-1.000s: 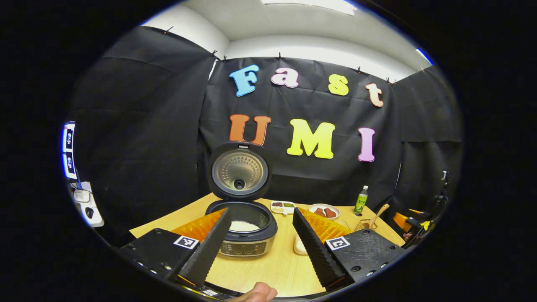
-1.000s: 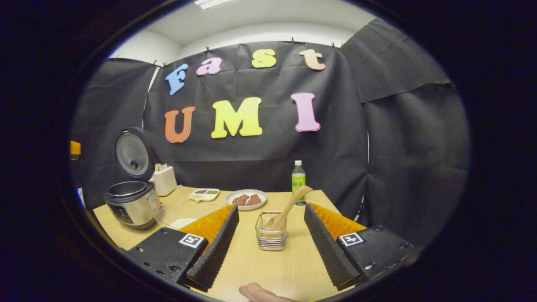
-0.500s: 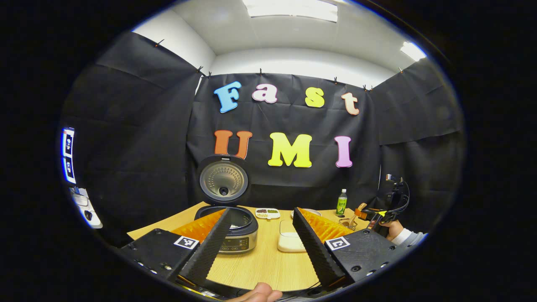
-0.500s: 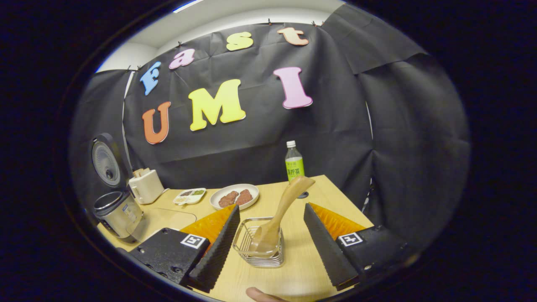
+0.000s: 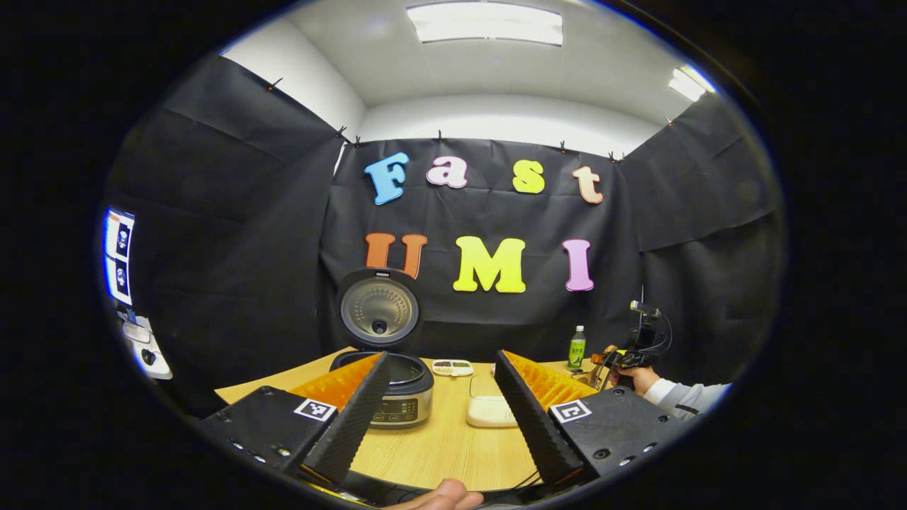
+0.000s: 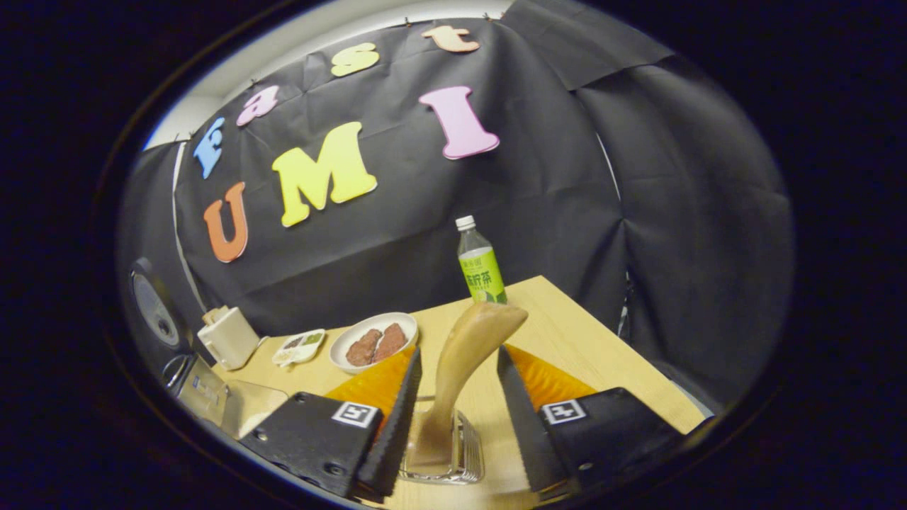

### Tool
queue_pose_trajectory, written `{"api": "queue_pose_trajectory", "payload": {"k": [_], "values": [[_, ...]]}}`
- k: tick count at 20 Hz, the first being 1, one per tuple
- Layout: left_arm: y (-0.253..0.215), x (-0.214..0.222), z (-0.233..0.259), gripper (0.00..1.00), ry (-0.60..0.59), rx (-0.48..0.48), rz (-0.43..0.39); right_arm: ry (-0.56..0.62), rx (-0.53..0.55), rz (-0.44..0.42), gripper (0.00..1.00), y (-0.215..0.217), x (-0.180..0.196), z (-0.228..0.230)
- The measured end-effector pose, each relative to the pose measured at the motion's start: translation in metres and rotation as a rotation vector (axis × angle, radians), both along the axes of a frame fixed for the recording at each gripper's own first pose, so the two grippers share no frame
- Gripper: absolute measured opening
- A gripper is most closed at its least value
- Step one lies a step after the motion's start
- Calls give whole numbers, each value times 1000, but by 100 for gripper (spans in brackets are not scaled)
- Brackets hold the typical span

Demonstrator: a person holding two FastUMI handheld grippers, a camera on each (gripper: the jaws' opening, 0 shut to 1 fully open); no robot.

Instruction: Close the left gripper, press the button to open the rice cooker; take a wooden spoon from the chopstick holder with the right hand, scoop a spoonful of rice and pour it into the rice cooker, then put the wooden spoon back into the chopstick holder.

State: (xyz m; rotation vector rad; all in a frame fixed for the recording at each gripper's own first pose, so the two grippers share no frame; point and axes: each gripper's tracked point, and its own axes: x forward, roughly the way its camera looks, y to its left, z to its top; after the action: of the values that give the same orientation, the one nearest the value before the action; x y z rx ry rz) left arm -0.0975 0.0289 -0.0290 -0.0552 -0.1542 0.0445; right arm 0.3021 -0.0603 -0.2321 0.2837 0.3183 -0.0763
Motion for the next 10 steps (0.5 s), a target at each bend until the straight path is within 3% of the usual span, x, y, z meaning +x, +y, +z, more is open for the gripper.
{"api": "queue_pose_trajectory", "payload": {"k": [3,7,10], "values": [[5,-8,8,94,-25,8,-6,1,66,42,27,21,-1,11],[3,-8,3,94,-12,-31,-44,-47,22,50,21,32,-13,41],[14,-9,3,94,-7,-46,-38,-122,-86,63,19,39,-24,85]]}}
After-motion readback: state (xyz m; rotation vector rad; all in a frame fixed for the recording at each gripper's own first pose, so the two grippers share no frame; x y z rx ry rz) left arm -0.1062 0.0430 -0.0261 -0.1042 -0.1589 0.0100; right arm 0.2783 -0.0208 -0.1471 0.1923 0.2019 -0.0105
